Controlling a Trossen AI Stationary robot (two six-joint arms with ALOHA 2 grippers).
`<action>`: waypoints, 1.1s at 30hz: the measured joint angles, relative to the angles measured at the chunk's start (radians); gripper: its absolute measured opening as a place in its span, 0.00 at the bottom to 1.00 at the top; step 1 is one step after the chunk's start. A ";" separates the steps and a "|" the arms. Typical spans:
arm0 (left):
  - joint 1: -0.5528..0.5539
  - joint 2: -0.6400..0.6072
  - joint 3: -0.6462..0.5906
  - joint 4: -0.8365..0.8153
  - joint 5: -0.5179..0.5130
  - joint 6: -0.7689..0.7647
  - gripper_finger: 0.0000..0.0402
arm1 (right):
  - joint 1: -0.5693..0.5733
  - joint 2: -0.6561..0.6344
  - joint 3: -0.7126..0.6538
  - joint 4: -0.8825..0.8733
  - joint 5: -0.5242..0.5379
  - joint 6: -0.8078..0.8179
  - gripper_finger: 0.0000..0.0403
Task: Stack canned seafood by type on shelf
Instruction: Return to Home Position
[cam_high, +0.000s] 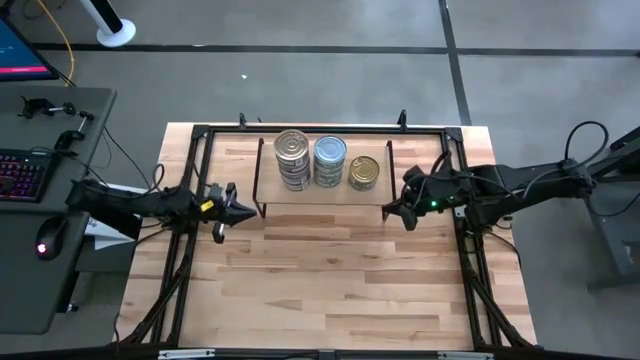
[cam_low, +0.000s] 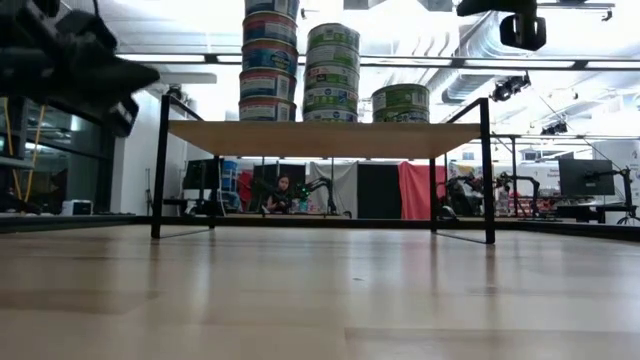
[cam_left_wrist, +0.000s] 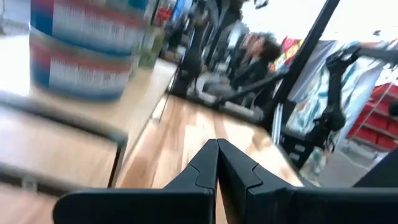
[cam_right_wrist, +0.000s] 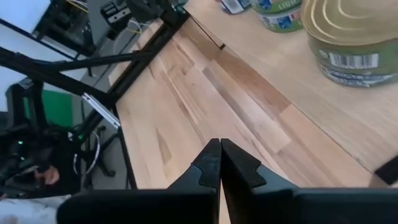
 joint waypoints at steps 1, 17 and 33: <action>0.000 -0.005 0.001 -0.031 0.000 -0.011 0.00 | 0.003 0.000 0.000 -0.009 0.000 -0.001 0.00; -0.004 -0.007 0.002 -0.214 0.018 -0.324 0.00 | 0.045 -0.314 -0.351 0.011 -0.147 -0.045 0.00; -0.004 -0.007 0.002 -0.214 0.016 -0.325 0.00 | -0.201 -0.779 -0.829 0.596 -0.305 -0.484 0.00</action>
